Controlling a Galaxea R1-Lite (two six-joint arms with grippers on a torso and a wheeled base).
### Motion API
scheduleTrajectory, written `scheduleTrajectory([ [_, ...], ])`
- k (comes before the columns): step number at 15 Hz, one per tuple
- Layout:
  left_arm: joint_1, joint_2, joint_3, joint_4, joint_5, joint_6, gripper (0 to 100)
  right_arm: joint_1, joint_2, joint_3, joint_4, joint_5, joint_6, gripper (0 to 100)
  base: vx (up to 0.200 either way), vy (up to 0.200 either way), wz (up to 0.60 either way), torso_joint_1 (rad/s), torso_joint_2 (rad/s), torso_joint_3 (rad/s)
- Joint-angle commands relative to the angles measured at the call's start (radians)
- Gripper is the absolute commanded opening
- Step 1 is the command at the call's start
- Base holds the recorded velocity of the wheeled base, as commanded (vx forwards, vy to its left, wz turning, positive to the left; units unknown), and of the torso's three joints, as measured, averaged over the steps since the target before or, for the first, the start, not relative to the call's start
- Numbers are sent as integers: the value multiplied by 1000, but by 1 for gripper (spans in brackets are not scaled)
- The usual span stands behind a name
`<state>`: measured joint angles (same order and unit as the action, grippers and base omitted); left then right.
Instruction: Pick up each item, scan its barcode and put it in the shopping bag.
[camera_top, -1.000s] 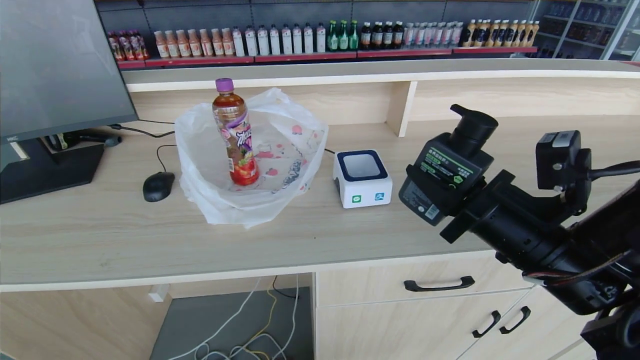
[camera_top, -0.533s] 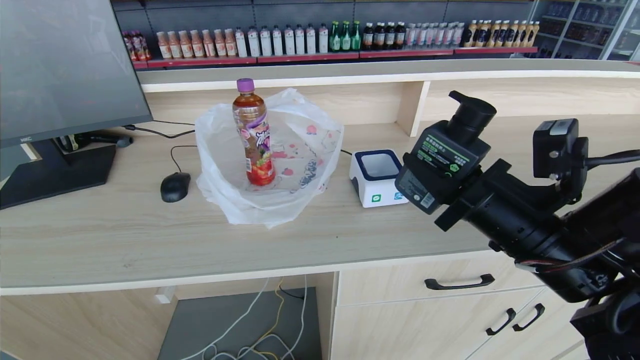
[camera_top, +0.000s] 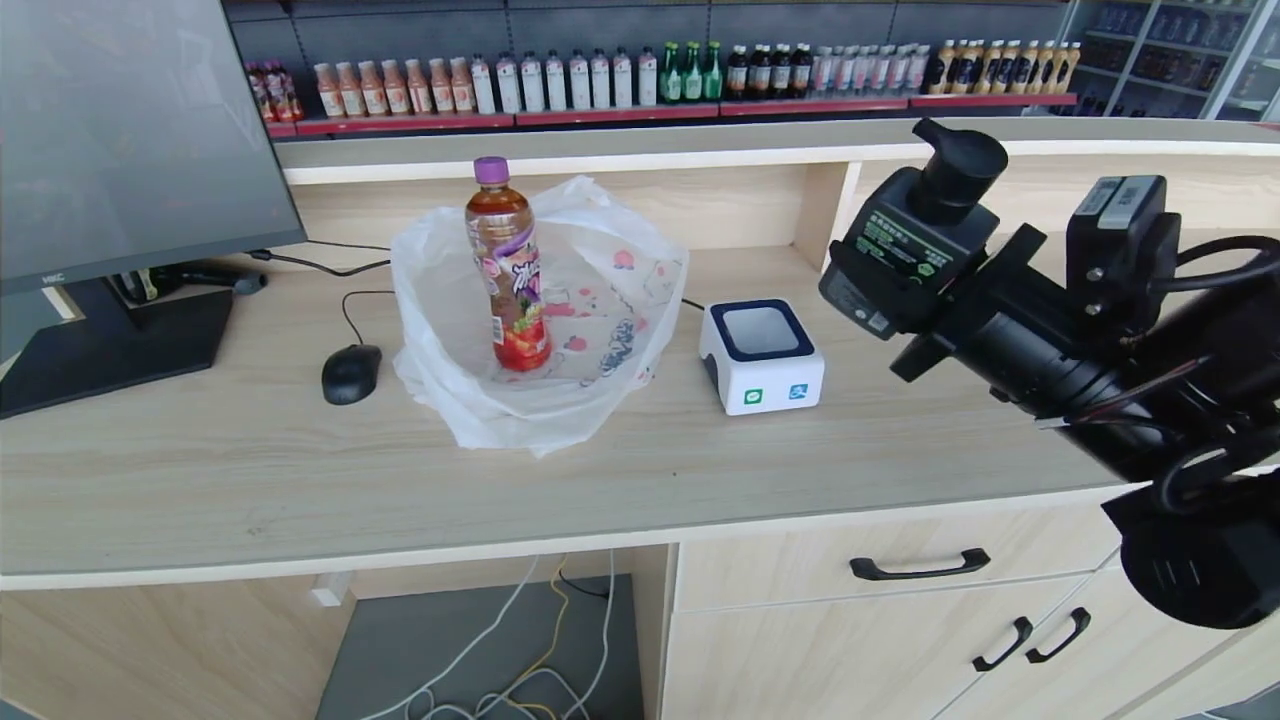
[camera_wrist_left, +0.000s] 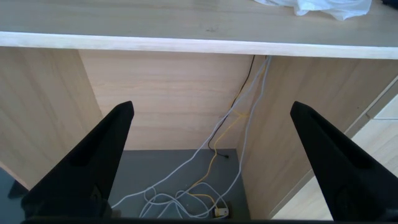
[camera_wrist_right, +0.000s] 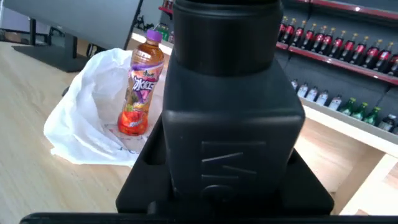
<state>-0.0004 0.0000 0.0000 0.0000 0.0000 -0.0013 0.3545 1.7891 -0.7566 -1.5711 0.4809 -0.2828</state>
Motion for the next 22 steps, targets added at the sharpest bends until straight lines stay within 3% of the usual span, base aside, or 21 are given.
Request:
scheduleTrajectory([
  [1,0,0,0,0,0,0,100,-12,121,-167,0,10,-84,0,0,0,0,0,0,0],
  [3,0,0,0,0,0,0,100,-12,144,-211,0,10,-128,0,0,0,0,0,0,0],
  [5,0,0,0,0,0,0,100,-14,210,-340,0,68,-311,0,0,0,0,0,0,0],
  [7,0,0,0,0,0,0,100,-14,263,-435,0,124,-391,0,0,0,0,0,0,0],
  [12,0,0,0,0,0,0,100,-49,372,-514,0,277,-558,0,0,0,0,0,0,0],
  [14,0,0,0,0,0,0,100,-68,426,-552,0,335,-589,0,0,0,0,0,0,0],
  [22,0,0,0,0,0,0,100,-65,454,-546,0,381,-642,0,0,0,0,0,0,0],
])
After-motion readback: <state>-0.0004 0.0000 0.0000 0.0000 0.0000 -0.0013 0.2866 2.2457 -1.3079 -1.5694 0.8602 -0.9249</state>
